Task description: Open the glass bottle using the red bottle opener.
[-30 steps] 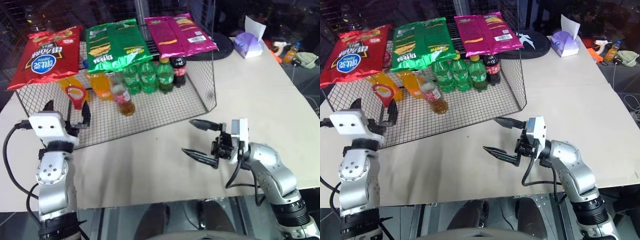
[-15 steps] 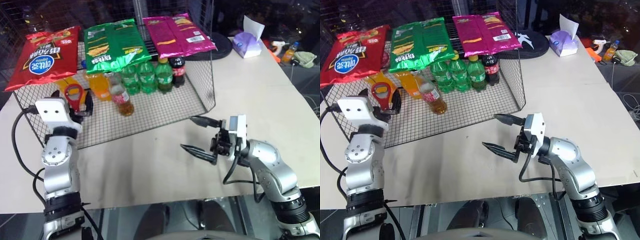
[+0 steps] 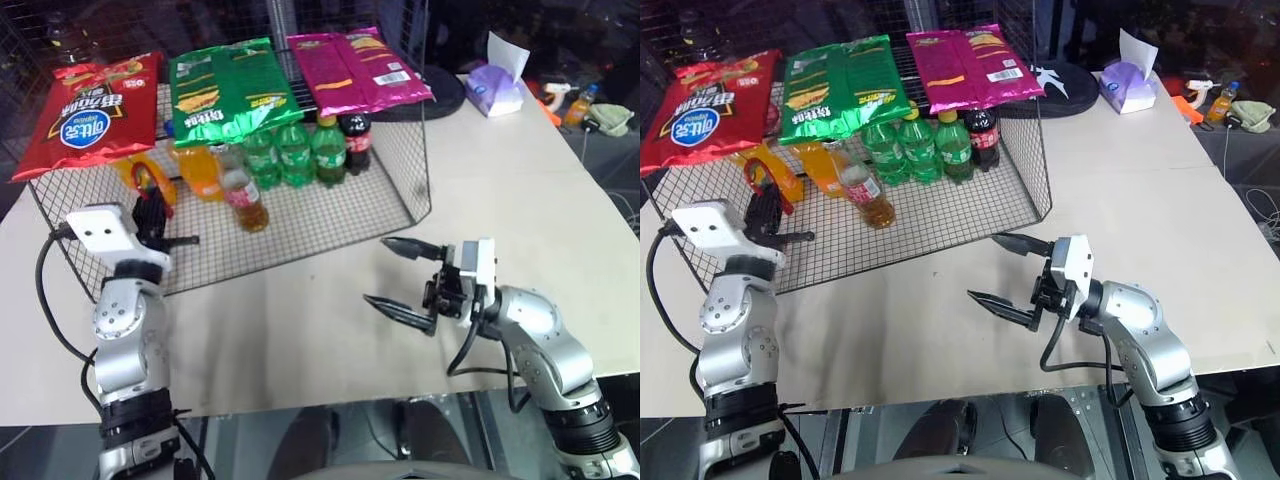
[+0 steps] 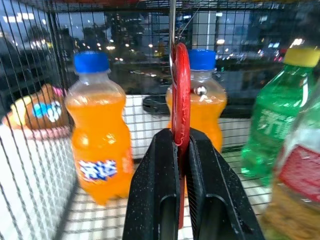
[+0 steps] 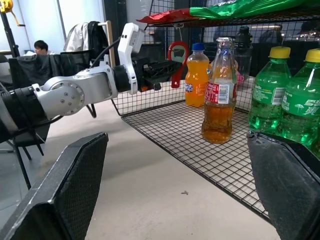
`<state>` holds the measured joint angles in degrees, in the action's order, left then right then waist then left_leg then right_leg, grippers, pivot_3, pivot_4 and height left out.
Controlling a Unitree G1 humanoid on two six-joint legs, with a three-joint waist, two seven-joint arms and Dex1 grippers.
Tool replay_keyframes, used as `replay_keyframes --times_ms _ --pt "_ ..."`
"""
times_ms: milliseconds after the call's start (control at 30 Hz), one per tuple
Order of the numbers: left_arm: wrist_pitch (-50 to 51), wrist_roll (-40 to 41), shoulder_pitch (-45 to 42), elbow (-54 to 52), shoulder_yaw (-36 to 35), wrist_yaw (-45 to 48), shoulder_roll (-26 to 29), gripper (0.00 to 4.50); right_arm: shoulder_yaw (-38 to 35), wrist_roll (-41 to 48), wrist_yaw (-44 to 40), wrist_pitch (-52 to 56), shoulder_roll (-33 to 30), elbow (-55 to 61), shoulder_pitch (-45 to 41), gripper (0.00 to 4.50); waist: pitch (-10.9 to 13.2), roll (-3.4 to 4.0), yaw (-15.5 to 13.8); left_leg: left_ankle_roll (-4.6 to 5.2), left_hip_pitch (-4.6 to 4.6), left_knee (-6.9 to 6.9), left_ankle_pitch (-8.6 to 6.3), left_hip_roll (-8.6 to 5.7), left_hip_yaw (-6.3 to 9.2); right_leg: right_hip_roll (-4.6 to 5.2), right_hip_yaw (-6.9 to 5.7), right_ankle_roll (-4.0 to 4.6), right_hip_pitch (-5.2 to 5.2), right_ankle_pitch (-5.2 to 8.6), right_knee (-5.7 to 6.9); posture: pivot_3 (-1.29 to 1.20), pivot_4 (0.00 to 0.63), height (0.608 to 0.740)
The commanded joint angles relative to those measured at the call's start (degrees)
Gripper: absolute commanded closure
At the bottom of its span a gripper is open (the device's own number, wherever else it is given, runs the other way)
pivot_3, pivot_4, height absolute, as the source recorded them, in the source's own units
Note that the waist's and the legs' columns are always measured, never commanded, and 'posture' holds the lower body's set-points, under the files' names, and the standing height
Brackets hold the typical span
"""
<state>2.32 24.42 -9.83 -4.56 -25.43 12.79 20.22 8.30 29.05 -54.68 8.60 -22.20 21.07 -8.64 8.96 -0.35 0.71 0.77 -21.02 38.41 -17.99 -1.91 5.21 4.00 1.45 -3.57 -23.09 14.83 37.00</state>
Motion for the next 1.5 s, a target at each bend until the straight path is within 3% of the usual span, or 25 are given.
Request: replay_keyframes --times_ms 33,300,633,767,867,1167,1500 --pt "1.5 7.3 0.4 -5.9 -1.8 2.1 -1.0 4.34 -0.1 0.3 -0.8 -0.9 -0.2 0.0 0.0 0.00 0.0 -0.02 0.0 0.00 0.00 0.00 0.00 0.00 0.00 0.00 0.00 0.00 0.00 0.00 0.01 0.00 0.150 0.740" --pt "3.1 16.4 2.5 -10.6 -2.7 4.5 -3.1 4.34 0.1 -0.2 -2.1 -1.9 0.0 -2.1 -0.3 0.00 0.0 -0.06 -0.2 0.00 0.00 0.07 0.00 -0.01 0.01 -0.08 -0.01 0.00 0.02 0.00 0.05 0.00 0.150 0.740" --pt "6.8 21.3 5.2 -13.1 -1.2 7.7 -2.7 4.34 0.3 -0.5 -1.4 -2.1 0.9 -3.0 -0.5 0.00 0.0 -0.08 0.0 -0.01 0.03 0.09 0.01 0.00 -0.04 -0.22 0.04 0.00 0.02 0.00 0.12 0.00 0.150 0.740" --pt "12.2 25.8 7.7 -15.4 2.1 11.5 -2.6 4.34 -0.2 -1.3 1.8 -0.8 2.1 -3.5 -1.6 0.00 0.0 -0.08 0.0 -0.01 0.04 0.10 0.01 0.01 -0.05 -0.22 0.06 0.00 0.02 0.00 0.13 0.00 0.150 0.740" --pt "17.2 29.5 9.2 -17.4 5.6 13.2 -2.6 4.34 0.3 -2.0 8.3 7.9 2.1 -2.8 -3.3 0.00 0.0 -0.08 0.0 -0.01 0.04 0.12 0.01 0.00 -0.07 -0.22 0.09 0.00 0.01 0.00 0.17 0.00 0.150 0.740" --pt "29.7 39.9 8.4 -18.4 14.2 19.0 -3.0 4.34 -1.1 11.0 18.4 37.2 2.4 3.9 -8.0 0.00 0.0 -0.07 0.1 -0.02 0.01 0.18 0.02 0.00 -0.22 -0.24 0.27 0.02 -0.19 0.01 0.50 0.00 0.150 0.740" --pt "38.0 45.0 5.0 -14.2 16.8 24.1 -1.9 4.34 -5.5 25.9 21.8 48.7 4.6 6.0 -11.3 0.00 0.0 -0.07 0.2 -0.02 0.01 0.33 0.03 0.00 -0.26 -0.33 0.32 0.02 -0.23 0.01 0.70 0.00 0.150 0.740"
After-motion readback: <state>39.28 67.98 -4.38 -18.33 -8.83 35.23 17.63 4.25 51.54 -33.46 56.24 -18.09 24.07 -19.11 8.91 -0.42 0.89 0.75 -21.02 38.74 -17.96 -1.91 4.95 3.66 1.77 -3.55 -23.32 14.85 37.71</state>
